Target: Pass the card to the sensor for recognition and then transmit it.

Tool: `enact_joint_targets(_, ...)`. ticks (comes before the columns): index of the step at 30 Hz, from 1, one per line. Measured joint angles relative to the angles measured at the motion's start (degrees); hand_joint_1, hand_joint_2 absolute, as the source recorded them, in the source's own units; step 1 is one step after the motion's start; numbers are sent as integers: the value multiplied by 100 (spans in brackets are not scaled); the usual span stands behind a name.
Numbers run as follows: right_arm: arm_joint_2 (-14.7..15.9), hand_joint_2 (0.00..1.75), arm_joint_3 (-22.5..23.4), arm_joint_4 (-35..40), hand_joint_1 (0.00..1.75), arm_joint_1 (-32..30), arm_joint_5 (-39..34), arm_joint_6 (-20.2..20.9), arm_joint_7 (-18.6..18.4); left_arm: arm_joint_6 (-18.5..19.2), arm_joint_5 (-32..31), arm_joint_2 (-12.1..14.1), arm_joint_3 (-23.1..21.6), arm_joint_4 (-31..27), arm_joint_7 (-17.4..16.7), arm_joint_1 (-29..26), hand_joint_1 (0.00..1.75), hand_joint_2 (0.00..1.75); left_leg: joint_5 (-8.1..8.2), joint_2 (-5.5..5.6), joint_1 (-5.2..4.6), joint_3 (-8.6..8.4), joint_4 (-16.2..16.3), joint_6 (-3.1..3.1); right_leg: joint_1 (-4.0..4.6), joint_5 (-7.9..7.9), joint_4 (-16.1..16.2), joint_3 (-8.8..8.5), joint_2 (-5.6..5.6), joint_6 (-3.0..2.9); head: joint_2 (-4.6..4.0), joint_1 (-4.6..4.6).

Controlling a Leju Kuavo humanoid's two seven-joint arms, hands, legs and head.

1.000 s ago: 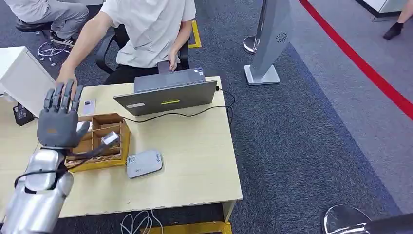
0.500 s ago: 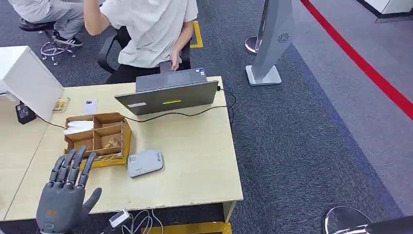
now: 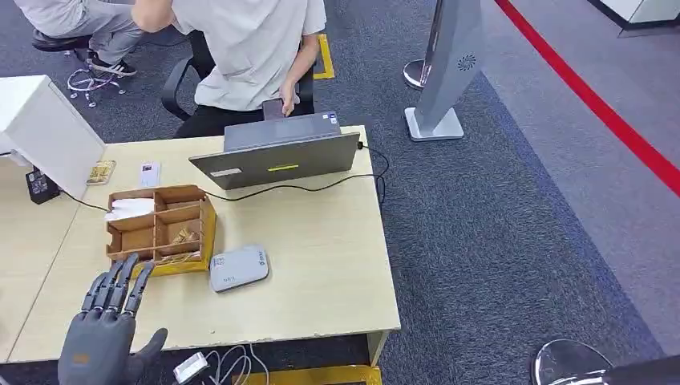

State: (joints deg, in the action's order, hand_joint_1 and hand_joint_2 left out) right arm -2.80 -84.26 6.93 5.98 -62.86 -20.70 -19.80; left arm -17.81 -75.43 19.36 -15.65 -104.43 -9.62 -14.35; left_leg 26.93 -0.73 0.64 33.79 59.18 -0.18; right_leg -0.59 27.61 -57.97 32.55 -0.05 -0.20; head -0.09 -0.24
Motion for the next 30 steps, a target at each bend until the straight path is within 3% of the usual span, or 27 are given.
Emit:
enact_joint_targets(7,0,175,-28,0,0,5,87,77,-6,218,124,-168,245,929,125,537,0,175,-10,5,1,-1,0,-6,1,-5,-1,-2,-4,1,0,0)
enact_joint_targets(12,0,175,-89,0,0,17,101,122,-37,127,-161,-404,372,1538,127,909,0,175,-10,11,0,0,1,-5,1,-5,0,-3,-7,2,0,0)
enact_joint_targets(24,2,175,-389,-2,0,98,420,269,-52,-1708,-1216,-1115,450,3766,87,2386,0,175,-22,27,1,3,2,1,1,-13,-1,-5,-25,1,0,0)
enact_joint_targets(30,13,175,-444,-2,0,106,588,321,-37,-1911,-1327,-1322,522,4693,83,2916,0,175,-23,28,0,3,2,1,1,-13,-1,-4,-25,1,0,-2)
